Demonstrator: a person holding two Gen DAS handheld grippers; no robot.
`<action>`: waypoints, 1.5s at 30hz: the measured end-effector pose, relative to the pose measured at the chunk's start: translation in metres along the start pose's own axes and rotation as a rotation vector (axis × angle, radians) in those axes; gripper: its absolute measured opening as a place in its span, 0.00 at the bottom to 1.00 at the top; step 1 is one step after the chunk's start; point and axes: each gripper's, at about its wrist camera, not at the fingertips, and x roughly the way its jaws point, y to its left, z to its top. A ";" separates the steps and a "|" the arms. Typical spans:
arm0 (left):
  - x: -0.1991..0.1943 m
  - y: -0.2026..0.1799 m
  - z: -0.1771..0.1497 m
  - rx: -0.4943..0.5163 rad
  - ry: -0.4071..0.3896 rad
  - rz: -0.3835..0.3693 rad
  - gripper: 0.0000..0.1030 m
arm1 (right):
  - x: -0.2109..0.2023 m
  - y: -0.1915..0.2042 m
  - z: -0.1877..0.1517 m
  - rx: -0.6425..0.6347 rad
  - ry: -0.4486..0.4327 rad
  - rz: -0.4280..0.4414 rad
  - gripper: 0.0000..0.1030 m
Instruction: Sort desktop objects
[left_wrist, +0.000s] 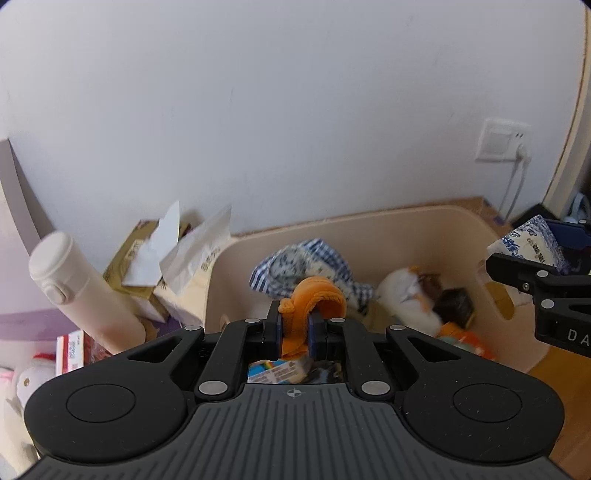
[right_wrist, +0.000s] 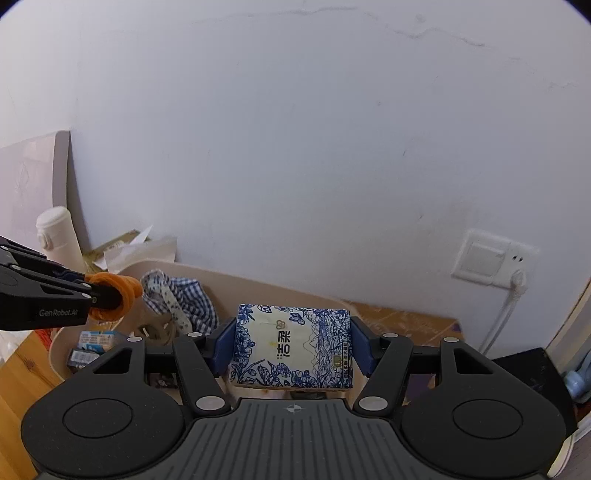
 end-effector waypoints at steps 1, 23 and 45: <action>0.005 0.001 -0.001 -0.006 0.016 0.003 0.12 | 0.007 0.000 0.000 0.001 0.010 0.003 0.59; 0.036 0.009 -0.006 -0.033 0.127 0.021 0.67 | 0.054 0.010 -0.015 -0.005 0.201 0.043 0.83; -0.007 0.002 0.004 -0.090 0.077 -0.032 0.72 | 0.003 -0.014 -0.002 0.086 0.188 0.045 1.00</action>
